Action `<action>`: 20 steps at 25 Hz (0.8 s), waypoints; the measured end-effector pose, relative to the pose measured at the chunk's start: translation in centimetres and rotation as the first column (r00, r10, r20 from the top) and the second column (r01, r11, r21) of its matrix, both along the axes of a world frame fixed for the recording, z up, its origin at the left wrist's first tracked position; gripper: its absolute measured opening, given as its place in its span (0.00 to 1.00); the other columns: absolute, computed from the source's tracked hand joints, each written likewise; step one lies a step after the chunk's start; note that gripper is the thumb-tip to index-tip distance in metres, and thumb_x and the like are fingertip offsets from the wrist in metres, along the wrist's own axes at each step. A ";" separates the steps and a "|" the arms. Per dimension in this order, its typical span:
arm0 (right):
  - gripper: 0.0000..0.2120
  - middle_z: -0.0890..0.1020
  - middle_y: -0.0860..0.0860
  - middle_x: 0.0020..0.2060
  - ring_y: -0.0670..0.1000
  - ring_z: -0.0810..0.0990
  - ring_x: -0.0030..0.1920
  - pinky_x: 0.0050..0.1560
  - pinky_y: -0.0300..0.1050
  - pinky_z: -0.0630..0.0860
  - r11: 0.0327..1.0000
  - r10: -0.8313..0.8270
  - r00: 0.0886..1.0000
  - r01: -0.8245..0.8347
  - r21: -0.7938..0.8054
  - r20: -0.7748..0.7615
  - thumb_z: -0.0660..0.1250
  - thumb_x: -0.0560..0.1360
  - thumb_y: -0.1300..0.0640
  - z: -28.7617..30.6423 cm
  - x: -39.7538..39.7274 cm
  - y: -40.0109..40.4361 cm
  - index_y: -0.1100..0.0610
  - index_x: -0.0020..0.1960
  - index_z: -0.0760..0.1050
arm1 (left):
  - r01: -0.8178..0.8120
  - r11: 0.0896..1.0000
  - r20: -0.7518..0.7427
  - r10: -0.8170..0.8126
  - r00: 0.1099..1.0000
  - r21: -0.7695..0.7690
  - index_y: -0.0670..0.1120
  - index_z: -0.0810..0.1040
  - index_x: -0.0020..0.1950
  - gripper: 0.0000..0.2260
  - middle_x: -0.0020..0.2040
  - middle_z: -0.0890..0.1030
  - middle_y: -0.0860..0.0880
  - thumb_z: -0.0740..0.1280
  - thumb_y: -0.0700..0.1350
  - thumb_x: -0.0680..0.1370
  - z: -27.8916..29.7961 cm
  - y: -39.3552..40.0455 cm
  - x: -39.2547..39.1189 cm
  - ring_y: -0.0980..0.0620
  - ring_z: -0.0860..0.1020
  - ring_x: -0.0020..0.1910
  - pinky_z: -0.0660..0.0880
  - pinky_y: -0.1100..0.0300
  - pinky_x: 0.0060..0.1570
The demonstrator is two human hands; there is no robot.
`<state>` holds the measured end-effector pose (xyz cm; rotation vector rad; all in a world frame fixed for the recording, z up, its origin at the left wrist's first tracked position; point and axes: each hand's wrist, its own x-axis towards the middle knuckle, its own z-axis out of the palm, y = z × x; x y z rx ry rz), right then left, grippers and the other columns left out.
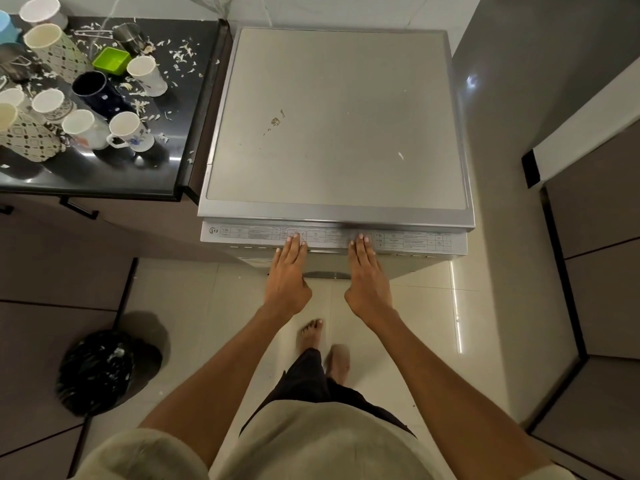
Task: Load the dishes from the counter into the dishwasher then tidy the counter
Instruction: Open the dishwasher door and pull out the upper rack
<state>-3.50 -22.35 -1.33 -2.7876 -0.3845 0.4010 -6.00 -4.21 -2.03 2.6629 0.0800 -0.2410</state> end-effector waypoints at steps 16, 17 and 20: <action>0.36 0.67 0.63 0.75 0.62 0.65 0.76 0.76 0.54 0.61 0.996 -0.084 0.995 0.081 0.044 0.059 0.65 0.67 0.76 -1.5 -8.5 -0.6 0.66 0.75 0.64 | 0.151 0.983 -0.166 -0.134 0.977 0.099 0.43 0.46 0.81 0.42 0.81 0.42 0.45 0.64 0.38 0.71 -2.7 -0.5 -13.2 0.49 0.38 0.80 0.37 0.55 0.78; 0.37 0.59 0.61 0.79 0.60 0.57 0.79 0.79 0.52 0.54 0.999 -0.045 0.999 0.045 -0.012 0.015 0.64 0.71 0.73 -1.4 -8.8 -0.7 0.64 0.79 0.58 | 0.172 0.979 -0.173 -0.152 0.973 0.106 0.43 0.46 0.81 0.41 0.81 0.42 0.45 0.63 0.37 0.71 -2.9 -0.4 -14.0 0.49 0.39 0.80 0.37 0.56 0.77; 0.38 0.46 0.57 0.81 0.55 0.44 0.81 0.80 0.48 0.42 0.992 0.003 0.992 -0.019 -0.125 -0.123 0.60 0.77 0.66 -2.1 -10.7 -0.7 0.60 0.82 0.45 | 0.223 0.969 -0.196 -0.199 0.960 0.108 0.42 0.50 0.81 0.37 0.81 0.45 0.44 0.61 0.37 0.74 -3.3 -0.4 -15.9 0.49 0.41 0.80 0.38 0.55 0.78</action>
